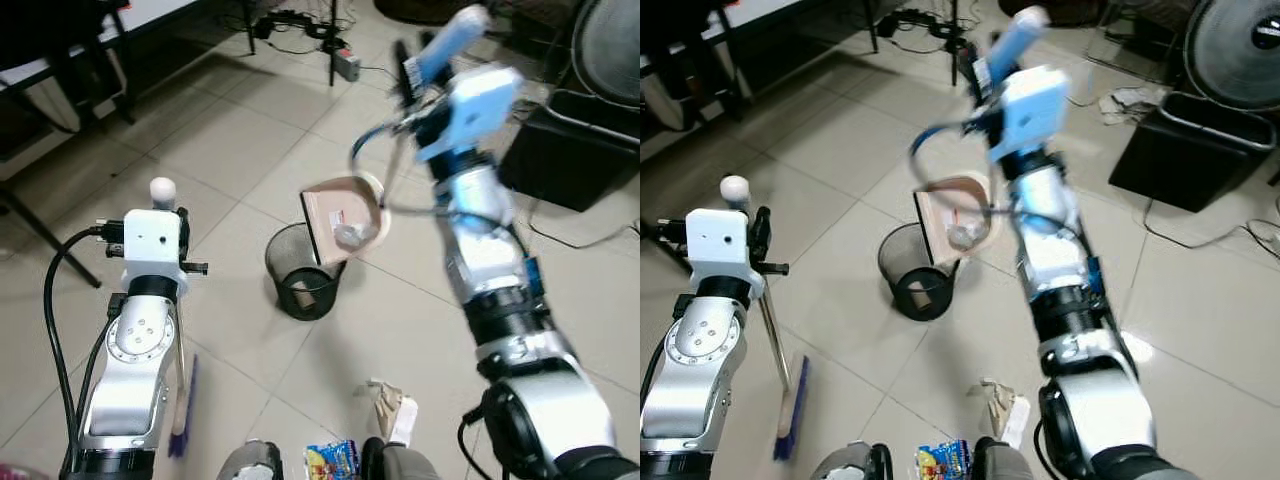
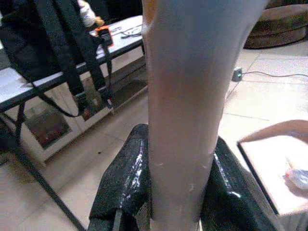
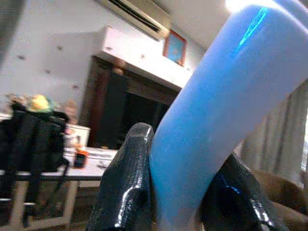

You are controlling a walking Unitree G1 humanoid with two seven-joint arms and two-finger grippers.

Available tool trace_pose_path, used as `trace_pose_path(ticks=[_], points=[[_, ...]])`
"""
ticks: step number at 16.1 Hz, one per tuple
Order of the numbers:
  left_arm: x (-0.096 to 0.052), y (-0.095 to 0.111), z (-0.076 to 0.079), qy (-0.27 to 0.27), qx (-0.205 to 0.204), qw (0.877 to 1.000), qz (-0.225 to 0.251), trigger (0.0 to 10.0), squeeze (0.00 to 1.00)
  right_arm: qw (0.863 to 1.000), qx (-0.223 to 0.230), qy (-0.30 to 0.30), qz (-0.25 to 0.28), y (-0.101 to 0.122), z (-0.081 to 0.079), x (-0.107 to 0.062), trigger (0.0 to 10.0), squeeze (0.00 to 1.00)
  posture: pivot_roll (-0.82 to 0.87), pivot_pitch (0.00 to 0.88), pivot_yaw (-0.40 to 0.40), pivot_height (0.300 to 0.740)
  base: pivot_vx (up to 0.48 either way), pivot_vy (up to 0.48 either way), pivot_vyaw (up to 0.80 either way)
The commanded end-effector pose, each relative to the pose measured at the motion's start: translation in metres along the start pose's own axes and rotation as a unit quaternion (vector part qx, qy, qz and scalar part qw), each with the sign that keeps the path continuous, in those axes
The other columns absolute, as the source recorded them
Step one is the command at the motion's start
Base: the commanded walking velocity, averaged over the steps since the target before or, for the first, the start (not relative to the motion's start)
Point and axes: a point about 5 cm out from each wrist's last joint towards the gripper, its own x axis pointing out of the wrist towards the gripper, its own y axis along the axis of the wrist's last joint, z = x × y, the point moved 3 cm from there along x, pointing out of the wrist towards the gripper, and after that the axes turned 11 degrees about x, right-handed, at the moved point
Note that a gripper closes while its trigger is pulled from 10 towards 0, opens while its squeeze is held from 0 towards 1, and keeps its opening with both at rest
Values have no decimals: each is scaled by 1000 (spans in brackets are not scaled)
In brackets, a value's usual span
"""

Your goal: Sweep floor

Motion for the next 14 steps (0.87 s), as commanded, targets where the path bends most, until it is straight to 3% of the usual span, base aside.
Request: trace_pose_path(ticks=[1, 5, 8, 11, 14], points=[[-1, 10, -3, 0, 11, 1000, 19, 10000, 0, 998, -7, 41, 51, 15, -19, 0, 10000, 0, -10, 178, 23, 740, 0, 0, 0], [1, 11, -2, -2, 11, 1000, 20, 10000, 0, 995, -14, 87, 56, 11, -42, -9, 10000, 0, -12, 181, 27, 740, 0, 0, 0], [3, 11, -1, -3, 11, 1000, 20, 10000, 0, 988, -68, 133, 50, 8, -52, -14, 10000, 0, -13, 178, 25, 740, 0, 0, 0], [5, 11, 0, -2, 11, 1000, 20, 10000, 0, 985, -118, 106, 63, 14, -37, -9, 10000, 0, -16, 171, 29, 740, 0, 0, 0], [7, 11, 7, -26, 1, 1000, 17, 10000, 0, 982, -139, 89, 87, 31, -24, -1, 10000, 0, -25, 153, 32, 740, 0, 0, 0]])
